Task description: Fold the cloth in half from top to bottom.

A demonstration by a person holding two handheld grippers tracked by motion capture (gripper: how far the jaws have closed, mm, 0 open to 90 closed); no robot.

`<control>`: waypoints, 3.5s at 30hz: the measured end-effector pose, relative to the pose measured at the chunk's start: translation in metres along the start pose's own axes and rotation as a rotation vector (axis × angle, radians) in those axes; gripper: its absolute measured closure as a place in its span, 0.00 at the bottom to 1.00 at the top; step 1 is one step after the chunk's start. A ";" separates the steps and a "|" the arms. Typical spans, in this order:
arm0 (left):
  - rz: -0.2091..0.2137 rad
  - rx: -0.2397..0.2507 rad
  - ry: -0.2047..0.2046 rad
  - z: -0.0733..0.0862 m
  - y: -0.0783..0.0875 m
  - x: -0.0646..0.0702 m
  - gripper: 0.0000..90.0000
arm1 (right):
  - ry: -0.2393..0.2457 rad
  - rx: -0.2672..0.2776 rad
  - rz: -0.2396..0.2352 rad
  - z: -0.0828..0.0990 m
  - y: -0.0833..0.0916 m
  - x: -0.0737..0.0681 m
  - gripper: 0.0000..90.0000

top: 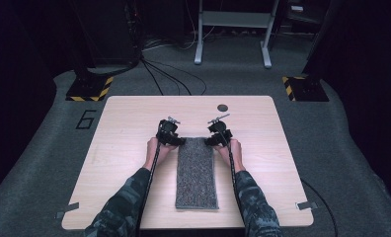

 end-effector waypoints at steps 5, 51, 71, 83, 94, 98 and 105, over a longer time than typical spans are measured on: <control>-0.017 -0.005 -0.020 0.001 0.001 0.001 0.63 | 0.038 0.005 0.004 0.002 -0.001 -0.003 0.69; -0.028 0.116 -0.048 -0.024 0.035 0.011 0.96 | 0.069 0.151 0.007 -0.019 0.028 -0.010 0.95; -0.028 0.204 -0.081 -0.057 0.073 0.006 0.96 | 0.123 0.278 0.019 -0.053 0.076 -0.018 0.95; -0.053 0.257 -0.114 -0.084 0.092 0.007 0.96 | 0.130 0.337 0.032 -0.067 0.092 -0.013 0.95; -0.006 0.275 -0.136 -0.068 0.101 0.025 0.95 | 0.171 0.375 0.011 -0.049 0.103 -0.024 0.94; 0.009 0.270 -0.150 -0.061 0.101 0.033 0.95 | 0.173 0.374 0.005 -0.041 0.104 -0.028 0.94; 0.034 0.253 -0.149 -0.049 0.096 0.036 0.95 | 0.178 0.369 -0.006 -0.026 0.105 -0.030 0.94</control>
Point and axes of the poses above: each handheld gripper's, and its own axes: y roughly backward along the jaws, z roughly out of its underside, x roughly to its right, the point moved 9 cm from there along -y, roughly forward along the jaws, and after that the axes turned 4 degrees about -y, right-handed, at the moved point
